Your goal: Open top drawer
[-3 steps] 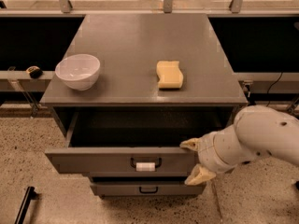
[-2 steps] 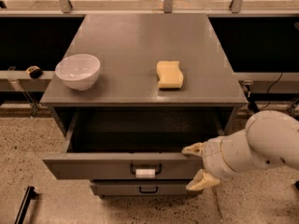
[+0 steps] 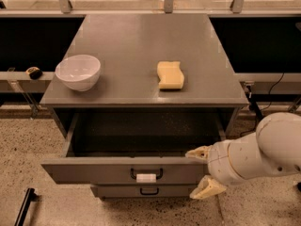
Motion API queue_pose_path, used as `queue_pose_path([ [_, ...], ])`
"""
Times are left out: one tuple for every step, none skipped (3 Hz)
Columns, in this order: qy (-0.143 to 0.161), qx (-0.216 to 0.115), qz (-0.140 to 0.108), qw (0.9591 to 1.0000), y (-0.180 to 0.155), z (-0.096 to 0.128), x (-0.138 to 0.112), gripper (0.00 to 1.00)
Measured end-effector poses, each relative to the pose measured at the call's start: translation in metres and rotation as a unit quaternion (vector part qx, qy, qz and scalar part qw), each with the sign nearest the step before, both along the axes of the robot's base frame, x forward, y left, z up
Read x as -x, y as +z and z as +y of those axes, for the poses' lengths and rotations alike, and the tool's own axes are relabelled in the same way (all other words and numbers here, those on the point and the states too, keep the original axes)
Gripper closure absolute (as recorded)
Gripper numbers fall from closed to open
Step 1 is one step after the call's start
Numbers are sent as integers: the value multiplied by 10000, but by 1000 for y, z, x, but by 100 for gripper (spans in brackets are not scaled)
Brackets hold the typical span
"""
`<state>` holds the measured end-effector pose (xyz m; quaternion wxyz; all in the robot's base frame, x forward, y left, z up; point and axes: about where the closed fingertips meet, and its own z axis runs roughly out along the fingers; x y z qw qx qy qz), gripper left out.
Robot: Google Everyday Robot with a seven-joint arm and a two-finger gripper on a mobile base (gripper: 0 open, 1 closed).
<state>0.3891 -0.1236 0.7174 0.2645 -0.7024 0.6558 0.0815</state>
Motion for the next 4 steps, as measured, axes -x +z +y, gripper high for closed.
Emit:
queue_pose_path([
  [-32,340,-170,9993,24,-2,-16,36],
  [-117,718,-190,9972,36,-7,-50,51],
  [-242,894,-189,9955,37,-12,-88,71],
  [-411,983,-153,9942,20,-21,-113,92],
])
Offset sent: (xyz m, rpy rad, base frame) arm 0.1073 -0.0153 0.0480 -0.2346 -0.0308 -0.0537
